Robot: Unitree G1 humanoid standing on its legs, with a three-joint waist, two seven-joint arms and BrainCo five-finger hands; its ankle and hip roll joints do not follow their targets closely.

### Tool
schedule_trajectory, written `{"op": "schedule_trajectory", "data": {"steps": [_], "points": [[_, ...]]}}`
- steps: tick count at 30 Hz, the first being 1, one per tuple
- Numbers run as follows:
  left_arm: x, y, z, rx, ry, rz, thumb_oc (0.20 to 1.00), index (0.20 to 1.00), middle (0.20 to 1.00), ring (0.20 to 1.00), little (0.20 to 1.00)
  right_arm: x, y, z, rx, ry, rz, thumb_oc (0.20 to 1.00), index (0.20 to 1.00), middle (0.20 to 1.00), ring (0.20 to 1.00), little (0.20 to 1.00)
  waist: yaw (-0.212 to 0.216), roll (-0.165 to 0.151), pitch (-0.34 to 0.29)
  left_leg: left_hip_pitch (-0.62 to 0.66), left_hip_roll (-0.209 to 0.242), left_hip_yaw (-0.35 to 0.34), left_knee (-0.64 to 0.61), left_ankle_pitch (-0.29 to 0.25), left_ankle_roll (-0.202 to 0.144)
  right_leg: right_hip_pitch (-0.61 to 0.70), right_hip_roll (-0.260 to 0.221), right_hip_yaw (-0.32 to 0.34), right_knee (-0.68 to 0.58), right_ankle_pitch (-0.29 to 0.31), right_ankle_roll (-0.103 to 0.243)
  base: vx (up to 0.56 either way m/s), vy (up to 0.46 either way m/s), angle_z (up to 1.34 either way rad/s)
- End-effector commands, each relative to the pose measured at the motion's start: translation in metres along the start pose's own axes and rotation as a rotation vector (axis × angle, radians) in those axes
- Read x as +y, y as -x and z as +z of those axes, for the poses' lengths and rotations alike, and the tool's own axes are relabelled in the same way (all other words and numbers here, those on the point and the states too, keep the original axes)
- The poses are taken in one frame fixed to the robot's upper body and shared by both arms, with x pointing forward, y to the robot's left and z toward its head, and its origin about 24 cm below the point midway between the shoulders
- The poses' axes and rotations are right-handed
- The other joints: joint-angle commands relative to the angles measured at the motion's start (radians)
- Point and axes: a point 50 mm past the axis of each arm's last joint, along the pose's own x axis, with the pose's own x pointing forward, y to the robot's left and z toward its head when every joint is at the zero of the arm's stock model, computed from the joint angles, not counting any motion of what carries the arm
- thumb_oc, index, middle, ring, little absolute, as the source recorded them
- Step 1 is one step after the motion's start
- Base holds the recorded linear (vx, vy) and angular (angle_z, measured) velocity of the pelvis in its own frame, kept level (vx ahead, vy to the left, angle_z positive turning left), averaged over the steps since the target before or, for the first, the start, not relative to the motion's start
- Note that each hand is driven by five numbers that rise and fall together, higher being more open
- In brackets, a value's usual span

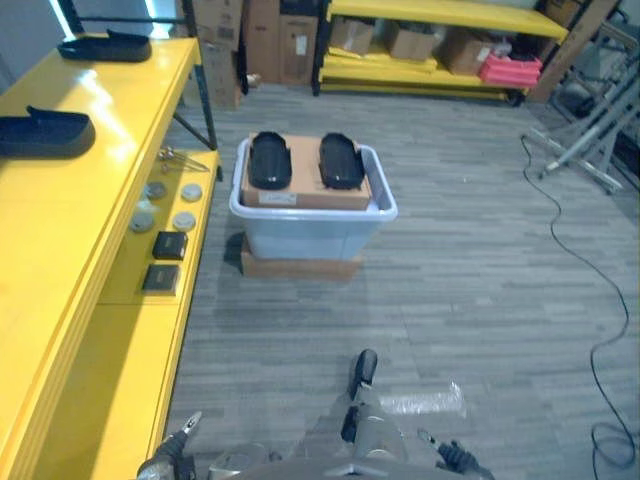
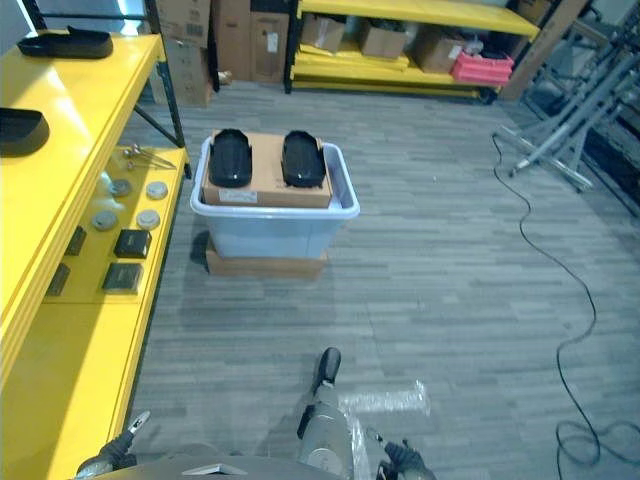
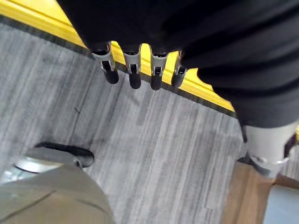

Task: Move parts from the plastic box to the shelf.

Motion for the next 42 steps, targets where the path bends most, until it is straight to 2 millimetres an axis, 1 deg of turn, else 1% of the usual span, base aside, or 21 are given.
{"op": "schedule_trajectory", "data": {"steps": [1, 3, 5, 6, 8, 11, 12, 14, 16, 17, 18, 19, 20, 21, 22, 24, 25, 29, 35, 41, 42], "points": [[0.006, 0.0, 0.01, -0.05, -0.056, -0.002, 1.0, 1.0, 1.0, 1.0, 1.0, -0.003, -0.004, 0.023, -0.081, -0.013, -0.015, 1.0, 1.0, 1.0, 1.0, 1.0, 0.019, -0.012, -0.033, -0.081, 0.073, 0.087, -0.037, 0.017, 0.001, 0.131, -0.031, 0.036, -0.092, 0.096, 0.09, 0.34, -0.255, 0.55], [0.006, 0.0, 0.008, -0.037, -0.048, 0.009, 1.0, 1.0, 1.0, 1.0, 1.0, -0.006, -0.005, 0.024, -0.069, -0.004, -0.033, 1.0, 1.0, 1.0, 1.0, 1.0, 0.021, -0.018, -0.055, -0.065, 0.103, 0.079, -0.025, 0.01, -0.016, 0.157, -0.009, 0.046, -0.057, 0.061, 0.082, 0.43, -0.319, 0.68], [0.003, 0.0, 0.005, -0.028, -0.038, -0.002, 1.0, 1.0, 1.0, 1.0, 1.0, -0.009, -0.006, 0.028, -0.053, 0.022, -0.043, 1.0, 1.0, 1.0, 1.0, 1.0, 0.027, -0.031, -0.082, -0.032, 0.155, 0.089, 0.009, 0.014, -0.05, 0.184, 0.023, 0.036, -0.012, 0.034, 0.049, 0.43, -0.339, 0.47], [0.003, 0.0, 0.005, -0.028, -0.038, -0.002, 1.0, 1.0, 1.0, 1.0, 1.0, -0.009, -0.006, 0.028, -0.053, 0.022, -0.044, 1.0, 1.0, 1.0, 1.0, 1.0, 0.027, -0.03, -0.082, -0.032, 0.156, 0.089, 0.009, 0.013, -0.051, 0.185, 0.024, 0.035, -0.012, 0.034, 0.049, 0.38, -0.343, 0.05], [-0.003, 0.0, 0.004, -0.029, -0.028, -0.015, 1.0, 1.0, 1.0, 1.0, 1.0, -0.011, -0.007, 0.032, -0.032, 0.08, -0.048, 1.0, 1.0, 1.0, 1.0, 1.0, 0.029, -0.028, -0.097, -0.047, 0.216, 0.088, 0.112, 0.098, -0.088, 0.213, 0.079, 0.029, -0.013, 0.001, -0.006, 0.3, -0.336, -0.07], [-0.009, -0.001, 0.006, -0.034, -0.02, -0.02, 1.0, 1.0, 1.0, 1.0, 1.0, -0.016, -0.008, 0.033, -0.016, 0.115, -0.064, 1.0, 1.0, 1.0, 1.0, 1.0, 0.037, -0.03, -0.093, -0.122, 0.25, 0.083, 0.29, 0.175, -0.108, 0.237, 0.107, 0.014, -0.024, -0.028, -0.052, 0.12, -0.252, -0.02], [-0.014, -0.001, 0.009, -0.043, -0.013, -0.027, 1.0, 1.0, 1.0, 1.0, 1.0, -0.023, -0.008, 0.033, -0.005, 0.115, -0.081, 1.0, 1.0, 1.0, 1.0, 1.0, 0.046, -0.025, -0.076, -0.244, 0.263, 0.051, 0.493, 0.225, -0.119, 0.265, 0.133, -0.004, -0.042, -0.043, -0.089, 0.05, -0.233, -0.16], [-0.017, -0.002, 0.014, -0.055, 0.004, -0.023, 1.0, 1.0, 1.0, 1.0, 1.0, -0.028, -0.008, 0.033, 0.003, 0.115, -0.091, 1.0, 1.0, 1.0, 1.0, 1.0, 0.057, -0.022, -0.053, -0.327, 0.241, 0.046, 0.547, 0.221, -0.108, 0.289, 0.141, -0.013, -0.055, -0.054, -0.099, 0.04, -0.135, 0.04], [-0.016, -0.003, 0.019, -0.066, 0.028, -0.013, 1.0, 1.0, 1.0, 1.0, 1.0, -0.029, -0.008, 0.031, 0.006, 0.119, -0.091, 1.0, 1.0, 1.0, 1.0, 1.0, 0.06, -0.015, -0.031, -0.354, 0.232, 0.091, 0.464, 0.214, -0.101, 0.325, 0.147, -0.026, -0.069, -0.067, -0.092, 0.06, 0.009, 0.11], [-0.013, -0.003, 0.021, -0.07, 0.042, 0.0, 1.0, 1.0, 1.0, 1.0, 1.0, -0.029, -0.008, 0.028, 0.005, 0.131, -0.086, 1.0, 1.0, 1.0, 1.0, 1.0, 0.056, -0.01, -0.022, -0.341, 0.24, 0.135, 0.343, 0.223, -0.103, 0.351, 0.147, -0.039, -0.079, -0.07, -0.081, 0.07, 0.063, 0.02], [-0.012, -0.003, 0.022, -0.07, 0.043, 0.002, 1.0, 1.0, 1.0, 1.0, 1.0, -0.029, -0.008, 0.028, 0.004, 0.134, -0.085, 1.0, 1.0, 1.0, 1.0, 1.0, 0.056, -0.009, -0.02, -0.335, 0.242, 0.147, 0.309, 0.23, -0.105, 0.359, 0.147, -0.042, -0.083, -0.071, -0.078, 0.1, 0.131, 0.0], [-0.012, -0.003, 0.023, -0.071, 0.042, 0.008, 1.0, 1.0, 1.0, 1.0, 1.0, -0.028, -0.007, 0.024, 0.003, 0.14, -0.087, 1.0, 1.0, 1.0, 1.0, 1.0, 0.052, 0.006, -0.018, -0.333, 0.257, 0.2, 0.137, 0.277, -0.121, 0.385, 0.149, -0.059, -0.096, -0.069, -0.066, 0.13, 0.107, 0.04], [-0.012, -0.003, 0.023, -0.069, 0.042, 0.01, 1.0, 1.0, 1.0, 1.0, 1.0, -0.029, -0.007, 0.022, 0.004, 0.142, -0.088, 1.0, 1.0, 1.0, 1.0, 1.0, 0.053, 0.012, -0.017, -0.323, 0.261, 0.198, 0.105, 0.265, -0.136, 0.404, 0.154, -0.054, -0.102, -0.08, -0.055, 0.21, 0.246, 0.3], [-0.012, -0.004, 0.025, -0.062, 0.029, 0.014, 1.0, 1.0, 1.0, 1.0, 1.0, -0.027, -0.005, 0.016, 0.005, 0.131, -0.093, 1.0, 1.0, 1.0, 1.0, 1.0, 0.039, 0.022, -0.023, -0.288, 0.273, 0.237, -0.033, 0.289, -0.14, 0.419, 0.135, -0.074, -0.108, -0.079, -0.036, 0.16, 0.171, 0.22], [-0.012, -0.004, 0.025, -0.062, 0.029, 0.015, 1.0, 1.0, 1.0, 1.0, 1.0, -0.027, -0.005, 0.016, 0.006, 0.131, -0.093, 1.0, 1.0, 1.0, 1.0, 1.0, 0.039, 0.022, -0.023, -0.287, 0.273, 0.238, -0.035, 0.29, -0.14, 0.419, 0.134, -0.074, -0.108, -0.079, -0.036, 0.05, 0.218, 0.11], [-0.012, -0.004, 0.028, -0.07, 0.021, 0.011, 1.0, 1.0, 1.0, 1.0, 1.0, -0.024, -0.005, 0.014, -0.003, 0.123, -0.083, 1.0, 1.0, 1.0, 1.0, 1.0, 0.036, 0.031, -0.029, -0.254, 0.245, 0.197, -0.102, 0.296, -0.123, 0.39, 0.121, -0.066, -0.086, -0.077, -0.031, 0.0, 0.112, -0.06], [-0.012, -0.004, 0.029, -0.074, 0.018, 0.009, 1.0, 1.0, 1.0, 1.0, 1.0, -0.022, -0.004, 0.013, -0.005, 0.121, -0.076, 1.0, 1.0, 1.0, 1.0, 1.0, 0.037, 0.036, -0.031, -0.236, 0.235, 0.181, -0.12, 0.29, -0.123, 0.387, 0.119, -0.063, -0.081, -0.079, -0.027, 0.07, 0.072, -0.03], [-0.011, -0.004, 0.028, -0.081, 0.007, 0.01, 1.0, 1.0, 1.0, 1.0, 1.0, -0.014, -0.003, 0.004, 0.006, 0.111, -0.053, 1.0, 1.0, 1.0, 1.0, 1.0, 0.038, 0.047, -0.04, -0.191, 0.218, 0.183, -0.168, 0.284, -0.126, 0.392, 0.12, -0.069, -0.082, -0.085, -0.02, 0.1, 0.012, 0.04], [-0.018, -0.002, 0.02, -0.08, -0.027, -0.009, 1.0, 1.0, 1.0, 1.0, 1.0, -0.002, -0.002, 0.003, 0.004, 0.122, -0.028, 1.0, 1.0, 1.0, 1.0, 1.0, 0.043, 0.038, -0.058, -0.176, 0.207, 0.185, -0.183, 0.272, -0.124, 0.395, 0.131, -0.059, -0.123, -0.075, -0.018, 0.06, -0.042, 0.1], [-0.016, -0.002, 0.021, -0.081, 0.019, 0.004, 1.0, 1.0, 1.0, 1.0, 1.0, -0.007, -0.002, 0.0, 0.02, 0.164, -0.025, 1.0, 1.0, 1.0, 1.0, 1.0, 0.039, 0.024, -0.059, -0.207, 0.23, 0.189, -0.1, 0.249, -0.134, 0.398, 0.142, -0.043, -0.123, -0.085, -0.035, 0.03, -0.103, -0.08], [-0.017, -0.003, 0.022, -0.081, 0.033, 0.008, 1.0, 1.0, 1.0, 1.0, 1.0, -0.007, -0.002, 0.002, 0.019, 0.178, -0.025, 1.0, 1.0, 1.0, 1.0, 1.0, 0.038, 0.016, -0.048, -0.237, 0.243, 0.184, -0.035, 0.236, -0.137, 0.393, 0.146, -0.036, -0.117, -0.088, -0.045, -0.02, -0.17, -0.07]]}}
